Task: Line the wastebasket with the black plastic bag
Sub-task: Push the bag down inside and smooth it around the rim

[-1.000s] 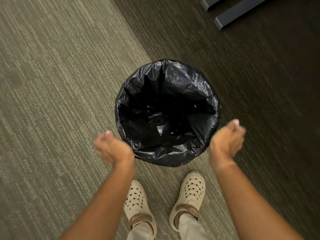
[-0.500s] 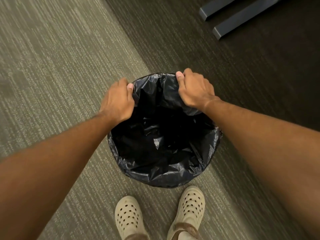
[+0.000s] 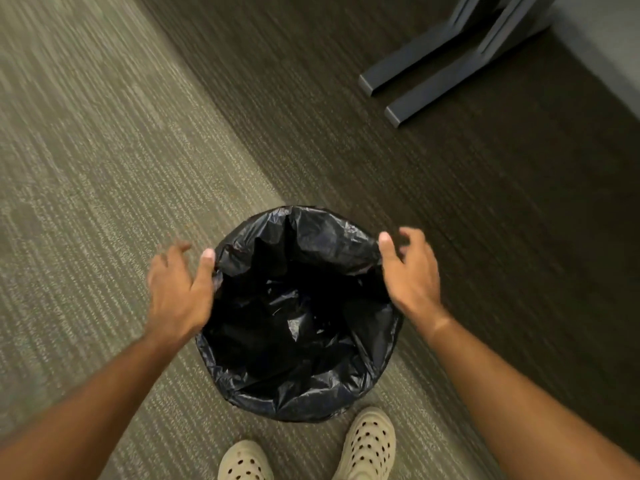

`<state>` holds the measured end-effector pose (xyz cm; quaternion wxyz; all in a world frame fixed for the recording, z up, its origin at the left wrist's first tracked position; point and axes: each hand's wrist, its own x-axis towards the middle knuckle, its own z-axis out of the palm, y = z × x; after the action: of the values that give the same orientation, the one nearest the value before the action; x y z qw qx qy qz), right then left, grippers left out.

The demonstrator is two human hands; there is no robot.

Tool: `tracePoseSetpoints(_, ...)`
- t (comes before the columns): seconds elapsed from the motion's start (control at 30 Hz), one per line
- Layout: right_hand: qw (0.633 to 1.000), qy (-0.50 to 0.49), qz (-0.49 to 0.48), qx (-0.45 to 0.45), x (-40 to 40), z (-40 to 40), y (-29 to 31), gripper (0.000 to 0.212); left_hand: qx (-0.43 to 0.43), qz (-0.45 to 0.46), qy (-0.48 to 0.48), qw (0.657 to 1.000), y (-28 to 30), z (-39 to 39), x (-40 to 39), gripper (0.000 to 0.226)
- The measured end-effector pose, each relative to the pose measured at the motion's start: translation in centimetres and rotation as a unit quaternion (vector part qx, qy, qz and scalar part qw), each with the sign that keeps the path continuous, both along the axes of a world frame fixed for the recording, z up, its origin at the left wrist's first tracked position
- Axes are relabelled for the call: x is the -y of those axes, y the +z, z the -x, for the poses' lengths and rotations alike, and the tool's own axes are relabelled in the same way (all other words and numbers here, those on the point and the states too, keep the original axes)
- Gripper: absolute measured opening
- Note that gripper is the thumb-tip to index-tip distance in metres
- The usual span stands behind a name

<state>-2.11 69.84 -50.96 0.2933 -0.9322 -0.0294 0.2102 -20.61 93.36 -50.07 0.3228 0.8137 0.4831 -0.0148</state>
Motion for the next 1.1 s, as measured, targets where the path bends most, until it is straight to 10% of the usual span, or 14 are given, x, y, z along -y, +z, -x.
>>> tracePoseSetpoints(0.37, 0.958, -0.142, -0.045, -0.243, 5.6, 8.1, 1.1, 0.047, -0.104, 0.07, 0.035, 0.992, 3.2, 1.7, 3.1, 0.045)
tracePoseSetpoints(1.1, 0.92, -0.295, -0.175, -0.19, 9.0, -16.5, 4.3, 0.066, -0.023, 0.049, -0.136, 0.989, 3.2, -28.7, 2.8, 0.032)
